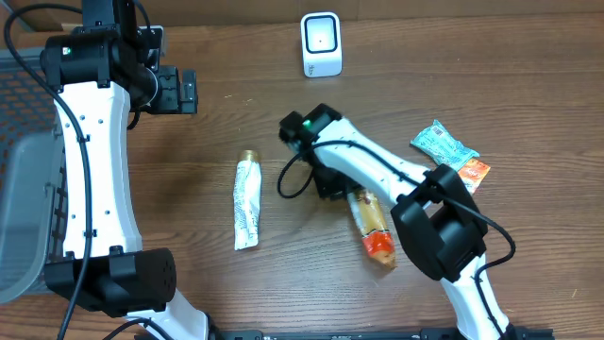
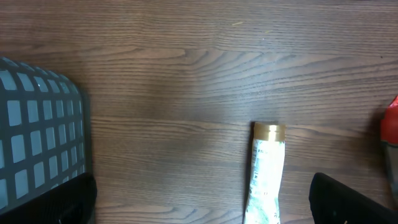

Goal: Scan the item barcode

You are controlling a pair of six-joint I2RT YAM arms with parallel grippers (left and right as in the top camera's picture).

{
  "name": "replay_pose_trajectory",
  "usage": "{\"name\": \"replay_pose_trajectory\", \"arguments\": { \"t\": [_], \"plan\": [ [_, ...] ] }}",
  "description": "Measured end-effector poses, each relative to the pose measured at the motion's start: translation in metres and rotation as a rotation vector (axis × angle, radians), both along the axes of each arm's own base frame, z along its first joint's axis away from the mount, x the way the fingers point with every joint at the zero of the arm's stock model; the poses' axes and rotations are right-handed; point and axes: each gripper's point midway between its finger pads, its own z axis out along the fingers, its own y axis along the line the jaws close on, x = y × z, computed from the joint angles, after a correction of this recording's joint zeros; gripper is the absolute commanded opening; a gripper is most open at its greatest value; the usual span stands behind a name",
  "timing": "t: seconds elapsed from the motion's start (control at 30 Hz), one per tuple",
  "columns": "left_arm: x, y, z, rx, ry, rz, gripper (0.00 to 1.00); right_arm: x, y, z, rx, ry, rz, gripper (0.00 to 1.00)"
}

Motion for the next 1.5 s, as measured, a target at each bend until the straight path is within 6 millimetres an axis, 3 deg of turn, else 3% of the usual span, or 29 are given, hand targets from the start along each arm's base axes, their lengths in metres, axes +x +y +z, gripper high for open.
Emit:
{"name": "replay_pose_trajectory", "arguments": {
  "t": [0.17, 0.53, 0.63, 0.8, 1.0, 1.23, 1.5],
  "plan": [
    [0.0, 0.0, 0.0, 0.0, 0.0, 0.0, 1.0, -0.005, 0.002, 0.0, -0.004, 0.014, 0.013, 0.69],
    [0.0, 0.0, 0.0, 0.0, 0.0, 0.0, 1.0, -0.009, -0.006, 0.002, -0.012, 0.048, -0.01, 0.7],
    [0.0, 0.0, 0.0, 0.0, 0.0, 0.0, 1.0, -0.009, -0.006, 0.002, -0.014, 0.049, -0.009, 0.68],
    [0.0, 0.0, 0.0, 0.0, 0.0, 0.0, 1.0, -0.006, -0.003, 0.001, -0.003, 0.036, -0.003, 0.54],
    [0.0, 0.0, 0.0, 0.0, 0.0, 0.0, 1.0, 0.006, 0.009, -0.007, 0.045, -0.021, 0.002, 0.53],
    [0.0, 0.0, 0.0, 0.0, 0.0, 0.0, 1.0, 0.005, 0.006, -0.023, 0.038, -0.039, 0.007, 0.52],
    [0.0, 0.0, 0.0, 0.0, 0.0, 0.0, 1.0, 0.007, 0.006, -0.02, 0.048, -0.068, 0.016, 0.16]
  ]
}}
